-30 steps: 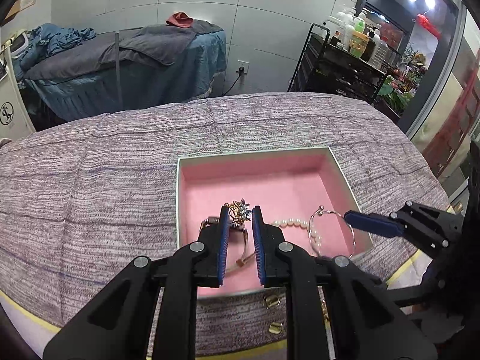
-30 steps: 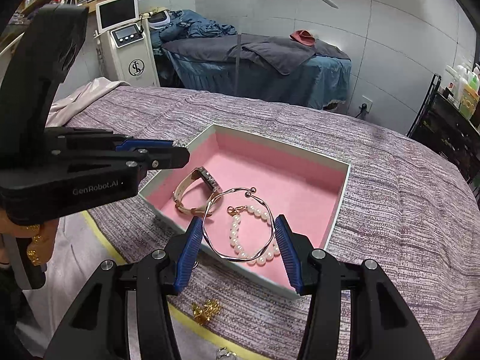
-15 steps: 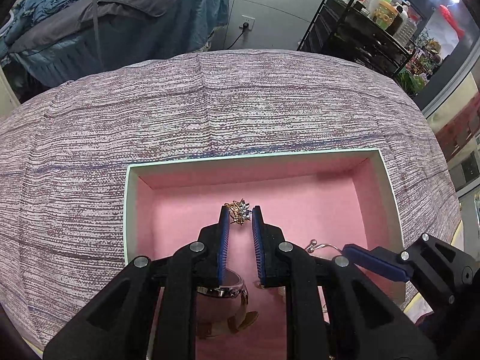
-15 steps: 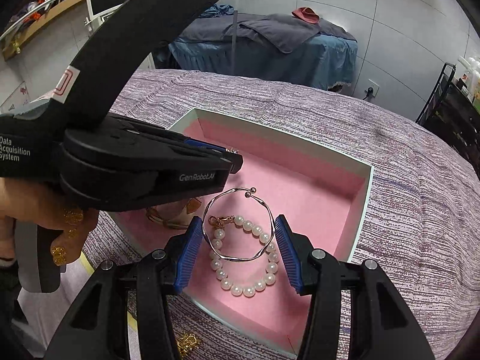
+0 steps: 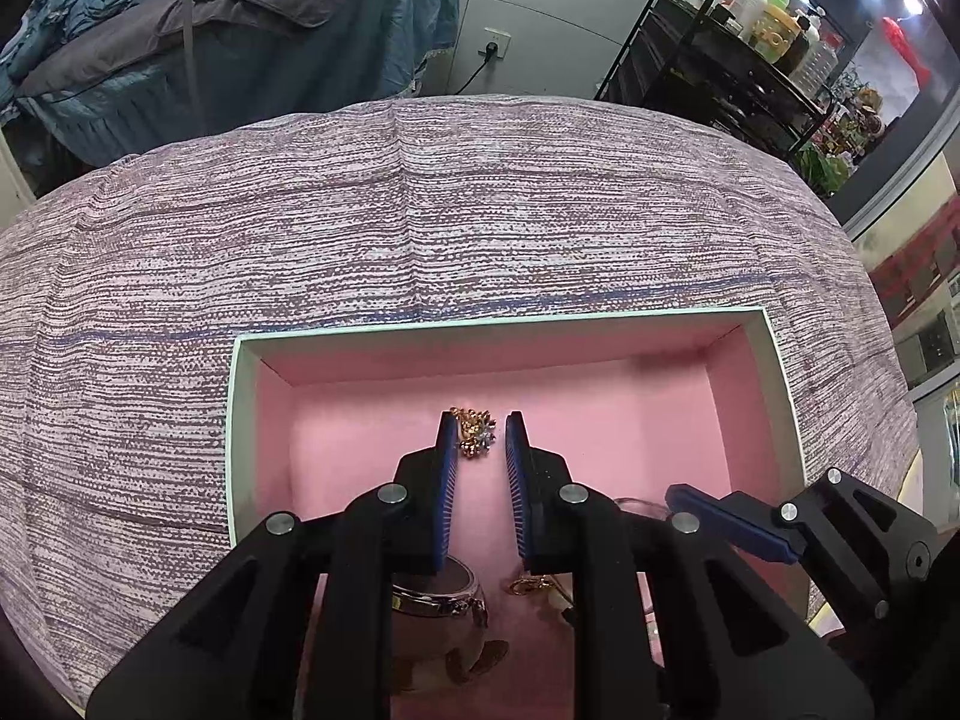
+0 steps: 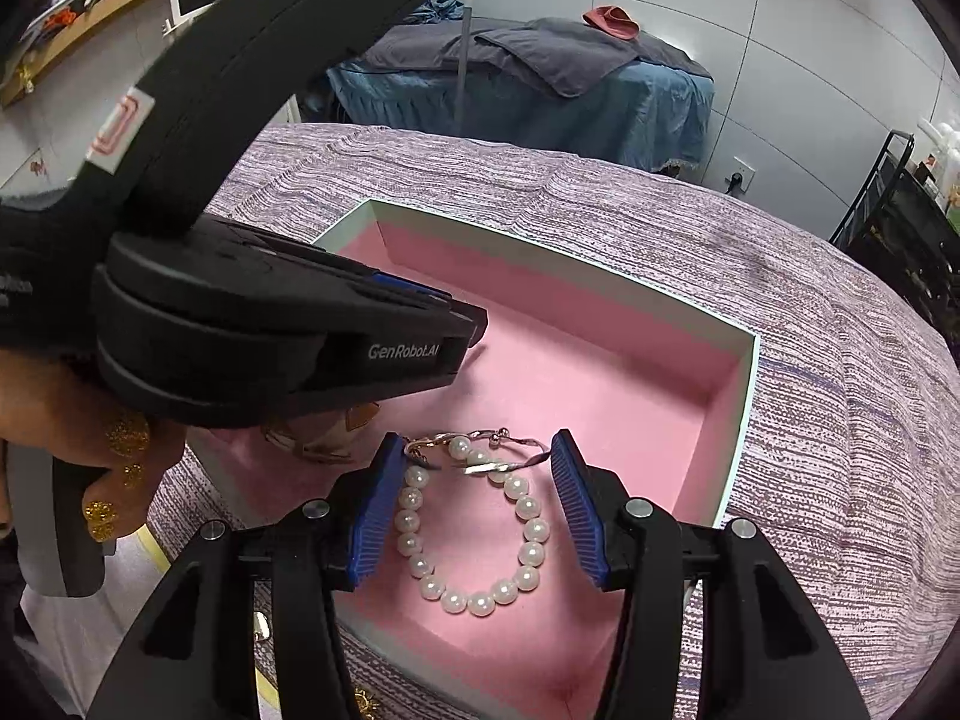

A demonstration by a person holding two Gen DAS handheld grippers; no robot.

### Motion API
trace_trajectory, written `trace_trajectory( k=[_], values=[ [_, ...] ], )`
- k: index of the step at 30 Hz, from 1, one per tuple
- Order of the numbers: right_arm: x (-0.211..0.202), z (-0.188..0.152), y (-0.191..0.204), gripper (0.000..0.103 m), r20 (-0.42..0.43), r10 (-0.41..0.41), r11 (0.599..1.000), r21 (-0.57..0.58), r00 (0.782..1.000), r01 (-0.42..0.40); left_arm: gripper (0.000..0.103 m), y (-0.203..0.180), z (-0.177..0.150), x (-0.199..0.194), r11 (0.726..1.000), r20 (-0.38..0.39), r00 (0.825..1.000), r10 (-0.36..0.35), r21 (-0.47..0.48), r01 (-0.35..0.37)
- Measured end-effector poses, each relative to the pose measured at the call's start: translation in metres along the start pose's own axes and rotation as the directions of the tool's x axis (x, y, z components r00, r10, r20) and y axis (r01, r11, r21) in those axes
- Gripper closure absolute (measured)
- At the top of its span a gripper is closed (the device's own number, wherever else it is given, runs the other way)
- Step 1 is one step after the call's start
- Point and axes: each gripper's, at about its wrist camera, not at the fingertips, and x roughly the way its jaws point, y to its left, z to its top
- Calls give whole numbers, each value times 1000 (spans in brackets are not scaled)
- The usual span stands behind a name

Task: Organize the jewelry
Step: 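Carry the charm and bangle into the box and open both tools, then withdraw both tools from the box toward the remaining jewelry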

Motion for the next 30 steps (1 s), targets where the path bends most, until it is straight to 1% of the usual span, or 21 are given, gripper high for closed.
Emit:
trace_trajectory(
  k=[1,2,3,4,6,8,9,10,11,12,14,17,19,21,24,26,30],
  values=[
    [-1,-1,0,48,2,0,1000,0,1000,0,73,0,-1,-3,1000,-5,1000,-5,5,5],
    [-2,-1,0,45,6,-2,1000,3,1000,2,65,-1,-1,-7,1000,7,1000,-4,8,4],
    [-4,-2,0,44,13,-4,1000,8,1000,4,49,-2,-2,-12,1000,24,1000,0,9,0],
    [-6,-3,0,43,21,-5,1000,12,1000,5,39,-3,-2,-17,1000,43,999,5,9,-5],
    [-13,-5,-2,41,40,-9,1000,23,999,8,31,-3,-3,-30,1000,83,997,7,4,-7],
    [-23,-7,-3,37,62,-17,999,34,998,15,27,-1,-4,-44,1000,114,993,-11,-13,13],
    [-30,-10,-5,35,80,-21,999,40,997,18,23,1,-7,-53,999,138,990,-25,-28,29],
    [-38,-12,-6,30,99,-25,999,47,995,20,19,1,-9,-62,998,164,986,-36,-40,43],
    [-43,-15,-7,27,114,-28,998,57,993,22,17,2,-14,-73,997,197,979,-44,-51,55],
    [-51,-18,-8,25,130,-34,997,73,991,24,12,2,-19,-83,997,229,972,-44,-58,59],
    [-65,-27,-9,21,152,-40,994,105,988,24,9,0,-31,-99,997,283,959,-25,-58,43],
    [-80,-39,-11,18,180,-46,992,127,983,23,6,-4,-54,-118,999,332,943,9,-39,4],
    [-86,-49,-10,17,187,-70,991,128,980,46,6,-2,-72,-126,1000,347,937,20,-27,-11],
    [-89,-59,-10,17,179,-82,988,141,980,57,6,-2,-91,-131,999,357,933,49,-18,-45],
    [-94,-74,-14,17,167,-66,984,173,984,36,6,0,-119,-139,995,378,920,98,-11,-101],
    [-95,-84,-15,17,160,-71,981,188,985,40,6,0,-135,-139,992,380,917,118,3,-129],
    [-97,-102,-15,17,140,-86,978,202,986,57,6,-5,-162,-133,983,354,922,156,32,-179]
  ],
)
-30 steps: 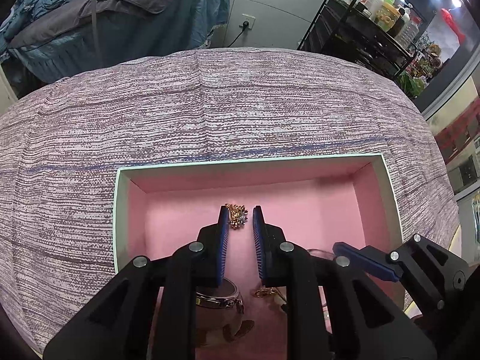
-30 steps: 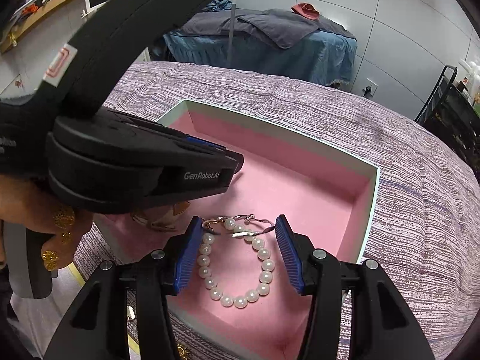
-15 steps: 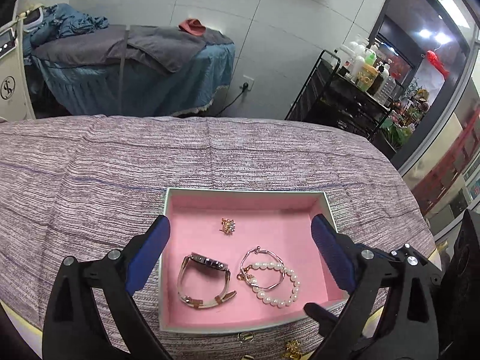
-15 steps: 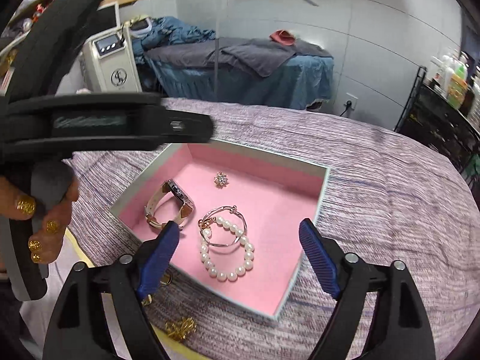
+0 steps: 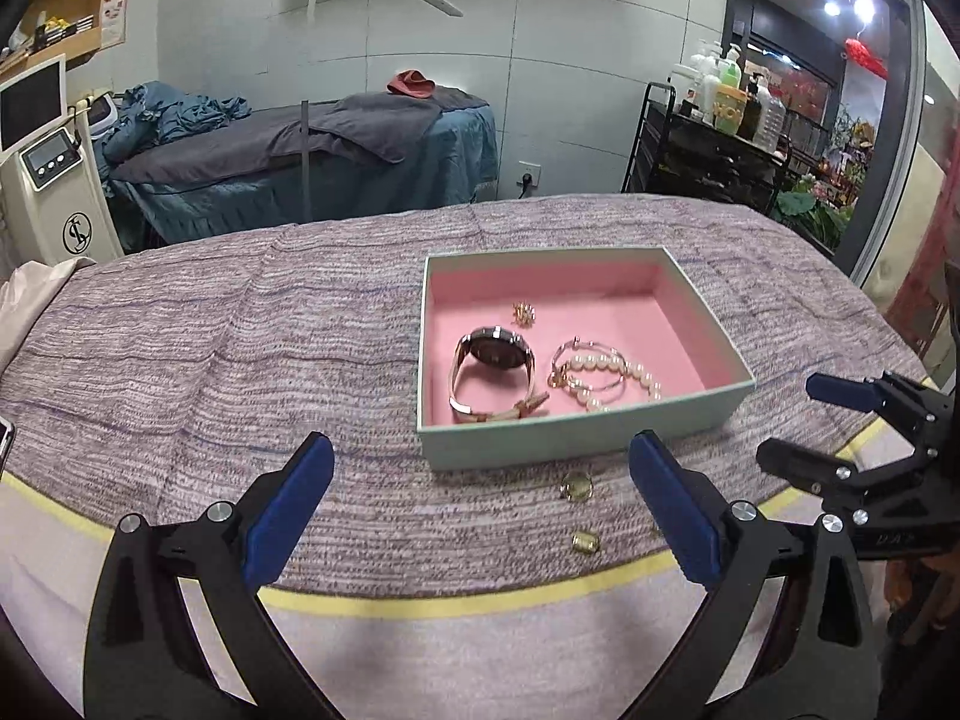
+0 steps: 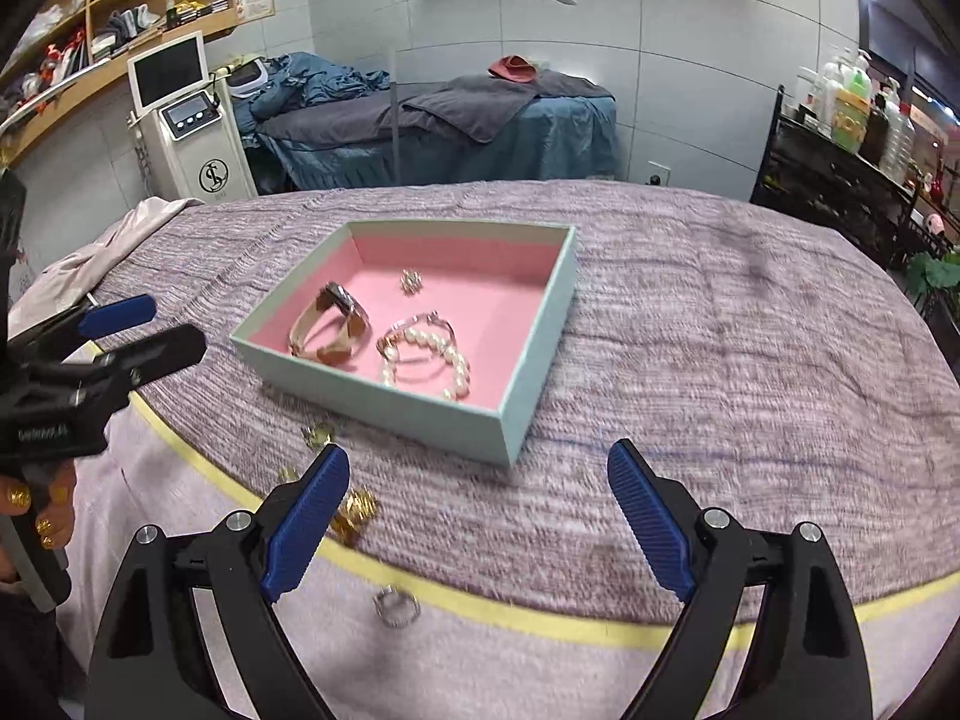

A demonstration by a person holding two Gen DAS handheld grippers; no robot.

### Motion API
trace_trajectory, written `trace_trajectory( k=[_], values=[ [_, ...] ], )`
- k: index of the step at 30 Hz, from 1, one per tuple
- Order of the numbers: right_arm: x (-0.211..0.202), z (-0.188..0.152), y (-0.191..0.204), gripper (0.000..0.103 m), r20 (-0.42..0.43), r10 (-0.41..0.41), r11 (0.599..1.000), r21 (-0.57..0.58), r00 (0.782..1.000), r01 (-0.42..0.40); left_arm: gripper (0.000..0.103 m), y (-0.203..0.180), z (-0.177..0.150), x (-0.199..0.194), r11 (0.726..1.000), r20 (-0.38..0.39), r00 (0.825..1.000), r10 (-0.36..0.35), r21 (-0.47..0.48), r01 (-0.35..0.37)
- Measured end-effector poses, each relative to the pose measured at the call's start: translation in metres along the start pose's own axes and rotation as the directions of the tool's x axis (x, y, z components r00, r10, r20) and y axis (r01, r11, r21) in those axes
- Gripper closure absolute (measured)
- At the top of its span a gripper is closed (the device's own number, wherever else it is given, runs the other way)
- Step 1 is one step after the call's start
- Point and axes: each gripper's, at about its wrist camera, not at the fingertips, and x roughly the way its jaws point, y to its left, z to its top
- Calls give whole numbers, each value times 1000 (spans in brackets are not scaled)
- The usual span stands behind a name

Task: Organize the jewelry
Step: 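Withdraw both tools from the box toward the remaining jewelry, then grasp the silver ring with the right tool while the left tool grasps a small gold charm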

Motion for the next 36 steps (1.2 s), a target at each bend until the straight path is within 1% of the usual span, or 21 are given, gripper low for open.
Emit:
trace_trajectory(
  k=[6,9,11,13,15,17,18,19,21,23,24,26,28,30,33,34,36],
  values=[
    [-3,-23,1,17,-30,-8,1000,-7,1000,8,6,-15,-32,-3,996,-21,999,32,84,-30],
    [-1,-31,8,18,-55,-6,999,-39,998,4,6,-20,-43,1,993,-42,998,39,110,-34],
    [-2,-36,16,23,-62,-6,997,-75,998,1,6,-22,-49,3,994,-58,998,32,108,-26],
    [-3,-41,23,24,-70,-1,995,-104,998,-6,6,-23,-54,3,994,-69,997,25,110,-18],
    [-1,-47,29,28,-84,2,991,-130,996,-13,6,-24,-59,3,993,-77,997,29,119,-19],
    [3,-50,35,38,-107,14,989,-144,994,-30,6,-25,-62,5,992,-88,996,31,125,-20],
    [5,-52,36,40,-117,19,988,-147,993,-36,7,-25,-63,6,992,-94,995,29,122,-18],
    [7,-53,37,45,-125,21,988,-150,992,-40,10,-25,-64,7,993,-100,995,25,115,-13],
    [8,-54,39,47,-125,19,987,-155,992,-39,14,-25,-65,9,995,-110,994,17,104,-6],
    [9,-53,39,51,-126,22,988,-150,992,-41,17,-25,-66,11,995,-116,993,12,99,0],
    [10,-52,38,53,-127,24,988,-147,992,-42,21,-26,-66,13,995,-120,993,8,98,4],
    [12,-51,37,59,-128,24,989,-139,991,-42,26,-27,-66,16,996,-129,992,-5,91,17],
    [13,-50,36,62,-128,25,990,-133,991,-42,34,-28,-65,18,996,-138,990,-20,82,31],
    [14,-50,36,64,-129,27,990,-133,991,-45,39,-30,-63,22,996,-148,988,-37,76,48],
    [14,-48,37,73,-130,30,990,-133,991,-48,45,-34,-61,29,994,-160,986,-51,86,65],
    [15,-48,37,78,-132,33,990,-134,991,-51,48,-36,-60,31,994,-165,985,-55,88,70],
    [15,-48,38,81,-133,36,989,-137,991,-54,49,-39,-57,36,992,-175,982,-69,92,86]
  ],
)
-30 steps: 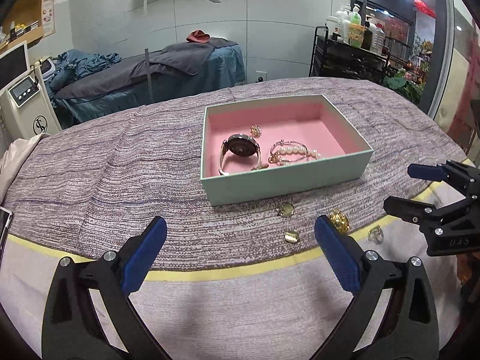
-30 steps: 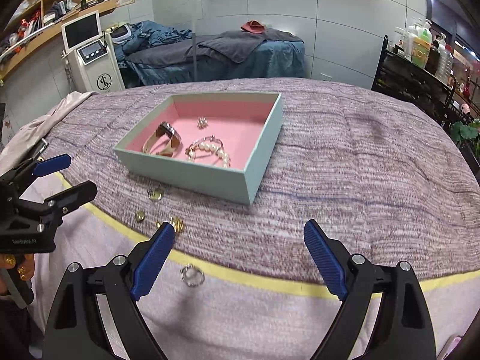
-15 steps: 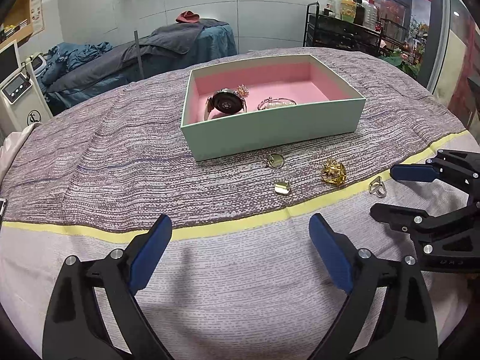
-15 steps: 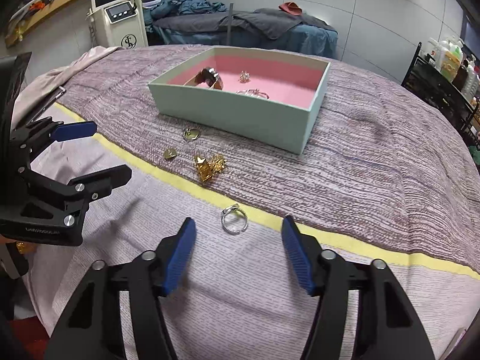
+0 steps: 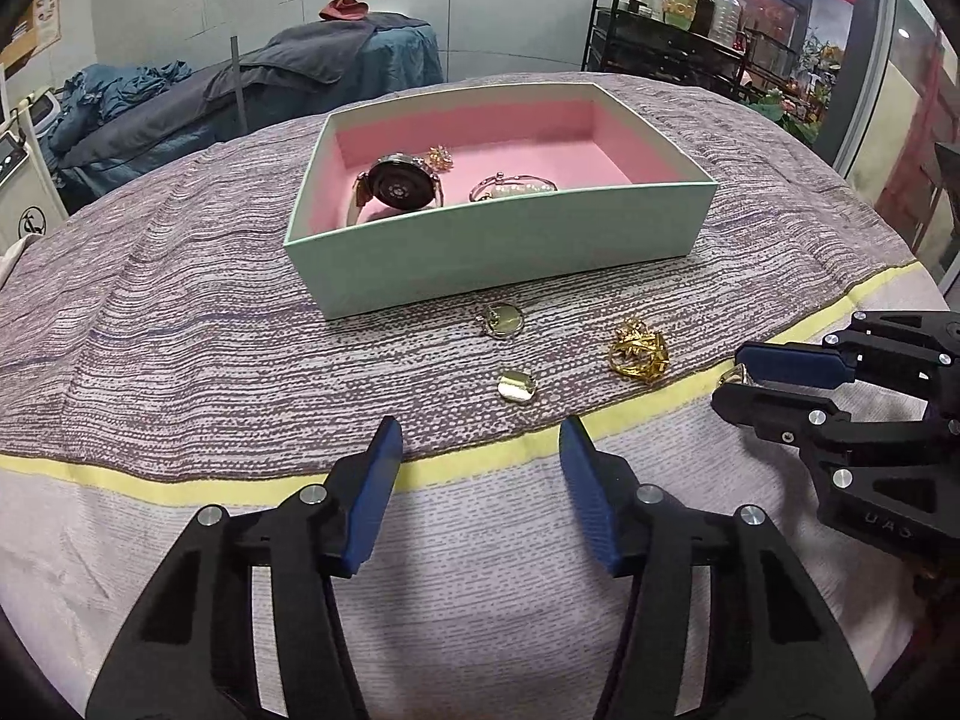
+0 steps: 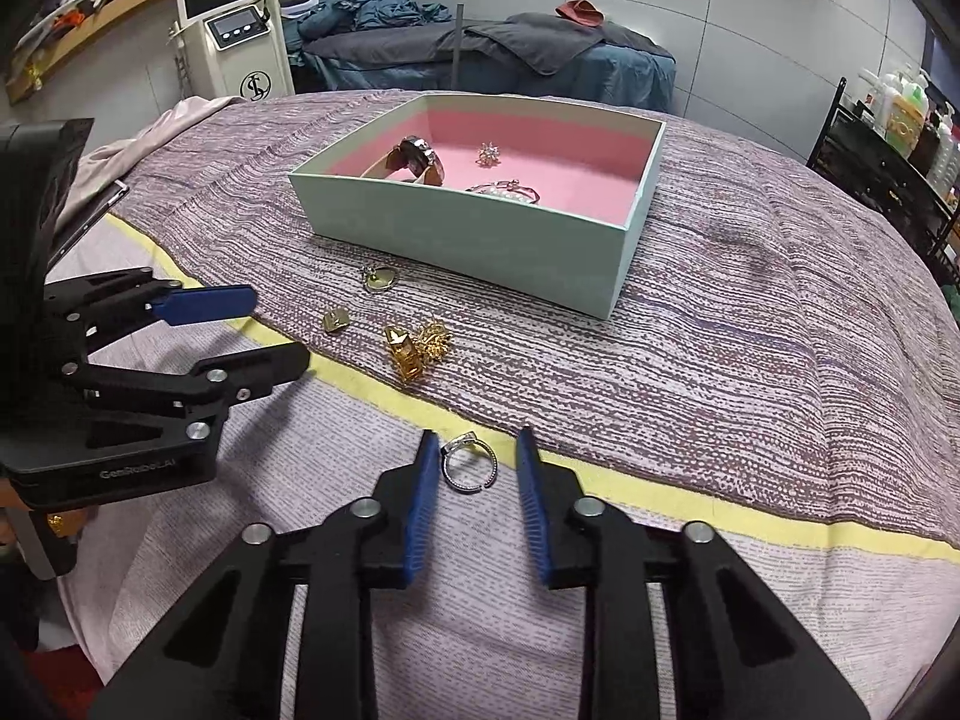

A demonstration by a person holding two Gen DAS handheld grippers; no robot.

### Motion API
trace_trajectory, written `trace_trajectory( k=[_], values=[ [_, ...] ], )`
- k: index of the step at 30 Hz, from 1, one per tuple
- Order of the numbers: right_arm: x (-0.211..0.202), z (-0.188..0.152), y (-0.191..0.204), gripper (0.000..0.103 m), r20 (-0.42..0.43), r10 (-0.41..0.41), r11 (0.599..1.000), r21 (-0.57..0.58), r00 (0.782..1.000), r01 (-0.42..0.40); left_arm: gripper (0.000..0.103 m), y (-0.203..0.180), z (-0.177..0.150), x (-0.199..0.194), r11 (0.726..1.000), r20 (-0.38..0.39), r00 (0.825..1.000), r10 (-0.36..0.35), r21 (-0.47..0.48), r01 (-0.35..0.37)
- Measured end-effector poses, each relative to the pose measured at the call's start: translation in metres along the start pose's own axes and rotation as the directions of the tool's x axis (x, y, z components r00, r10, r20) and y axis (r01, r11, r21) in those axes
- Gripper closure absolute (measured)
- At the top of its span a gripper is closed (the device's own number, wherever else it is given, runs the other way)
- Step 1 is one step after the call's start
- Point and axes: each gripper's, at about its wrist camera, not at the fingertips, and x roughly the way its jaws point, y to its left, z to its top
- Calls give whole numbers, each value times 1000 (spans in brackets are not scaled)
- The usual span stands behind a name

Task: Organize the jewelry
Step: 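Grasp the silver ring with the right tool while the left tool grasps a small gold charm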

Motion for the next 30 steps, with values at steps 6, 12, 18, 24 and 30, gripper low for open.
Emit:
trace_trajectory(
  k=[6,12,18,24,30],
  values=[
    [0,0,-1,84,0,7,1000,0,1000,-7,62,-2,9,11,1000,-8,1000,-21,-6,21],
    [1,1,-1,85,0,8,1000,1,1000,-8,78,-8,13,14,999,-7,999,-36,16,36],
    [1,1,-1,85,1,8,1000,1,1000,-8,88,-13,14,15,999,-4,999,-42,33,43],
    [1,1,-1,85,3,12,1000,3,1000,-12,88,-10,13,13,998,-2,998,-57,21,57],
    [0,1,-2,85,7,17,1000,8,1000,-17,88,-5,8,7,998,4,998,-61,6,61]
  ],
)
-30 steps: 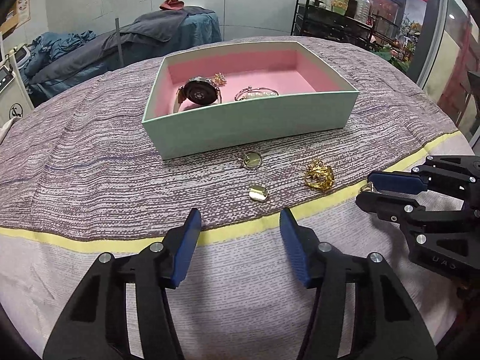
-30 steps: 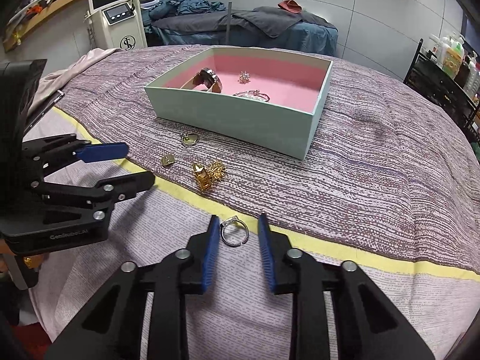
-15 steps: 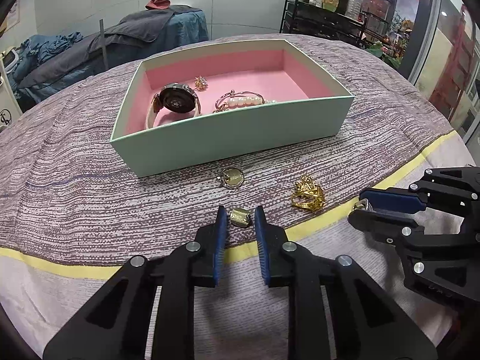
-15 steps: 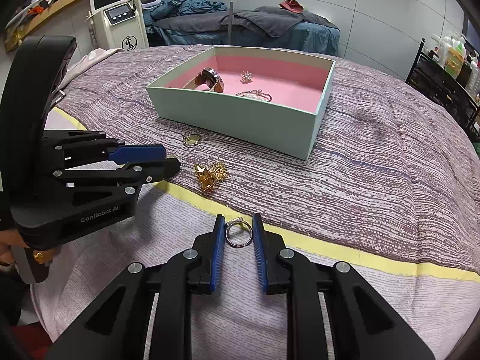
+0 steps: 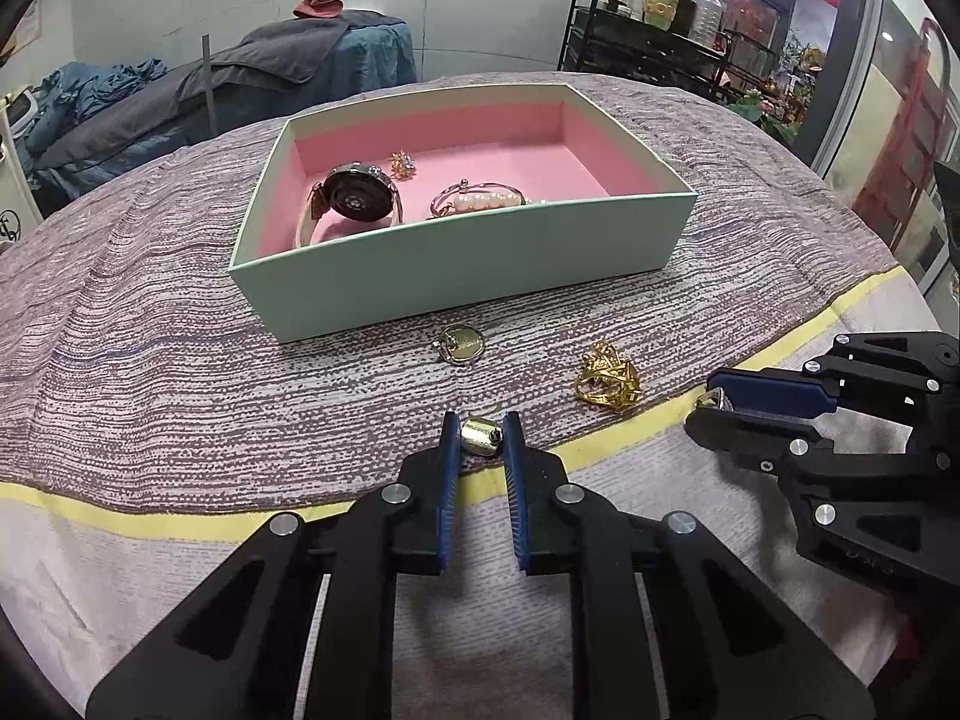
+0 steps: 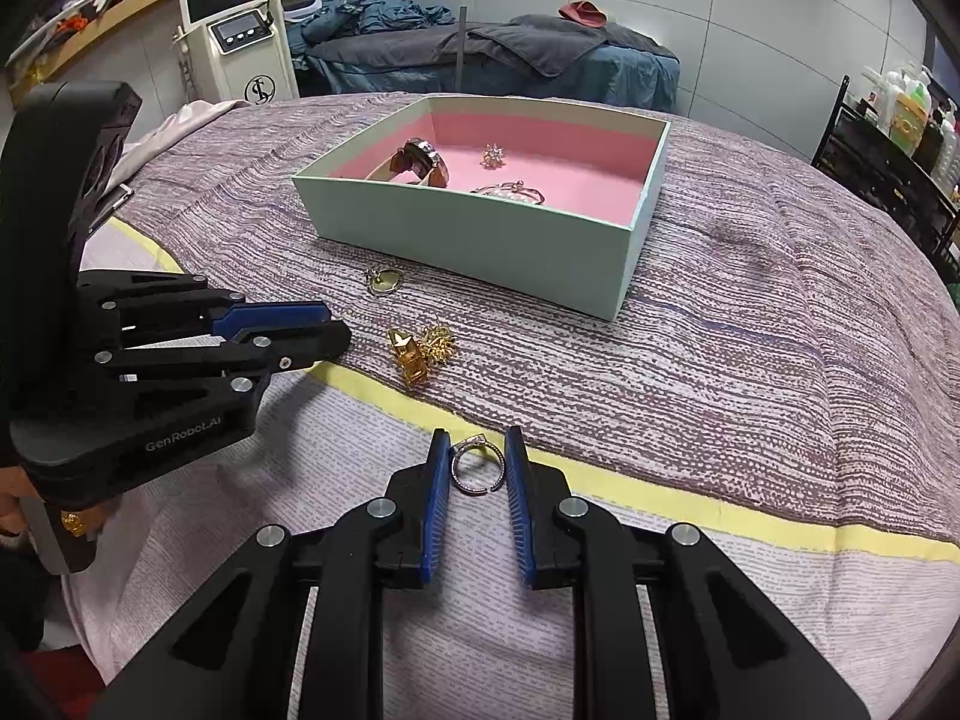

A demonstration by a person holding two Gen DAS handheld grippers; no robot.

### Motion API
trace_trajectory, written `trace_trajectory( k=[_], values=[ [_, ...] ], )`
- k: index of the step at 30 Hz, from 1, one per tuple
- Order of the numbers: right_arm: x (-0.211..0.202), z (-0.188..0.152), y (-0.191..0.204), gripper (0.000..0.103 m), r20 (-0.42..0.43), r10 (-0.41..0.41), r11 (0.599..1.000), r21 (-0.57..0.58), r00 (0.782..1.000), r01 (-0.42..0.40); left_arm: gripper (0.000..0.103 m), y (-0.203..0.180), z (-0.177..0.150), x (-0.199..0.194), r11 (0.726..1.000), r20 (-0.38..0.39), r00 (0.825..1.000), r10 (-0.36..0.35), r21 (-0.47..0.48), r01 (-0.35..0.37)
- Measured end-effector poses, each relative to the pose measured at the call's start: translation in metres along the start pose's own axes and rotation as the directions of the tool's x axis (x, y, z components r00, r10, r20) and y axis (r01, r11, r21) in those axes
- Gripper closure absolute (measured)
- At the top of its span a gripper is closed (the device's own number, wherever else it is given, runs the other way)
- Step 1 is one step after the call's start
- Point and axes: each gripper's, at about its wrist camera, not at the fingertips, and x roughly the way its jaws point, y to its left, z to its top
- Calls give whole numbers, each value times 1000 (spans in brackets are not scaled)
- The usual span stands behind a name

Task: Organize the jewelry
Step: 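Grasp the silver ring with the right tool while the left tool grasps a small gold charm, then carry the ring and gold charm into the box and open both tools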

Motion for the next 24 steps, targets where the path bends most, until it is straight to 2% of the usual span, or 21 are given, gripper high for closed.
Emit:
trace_trajectory(
  k=[13,24],
  values=[
    [-16,0,3,85,33,14,1000,1,999,-14,88,10,-6,-35,999,63,998,-29,-29,31],
    [-32,24,12,85,87,22,999,-25,996,-20,88,5,14,-46,1000,100,995,-23,1,23]
  ],
)
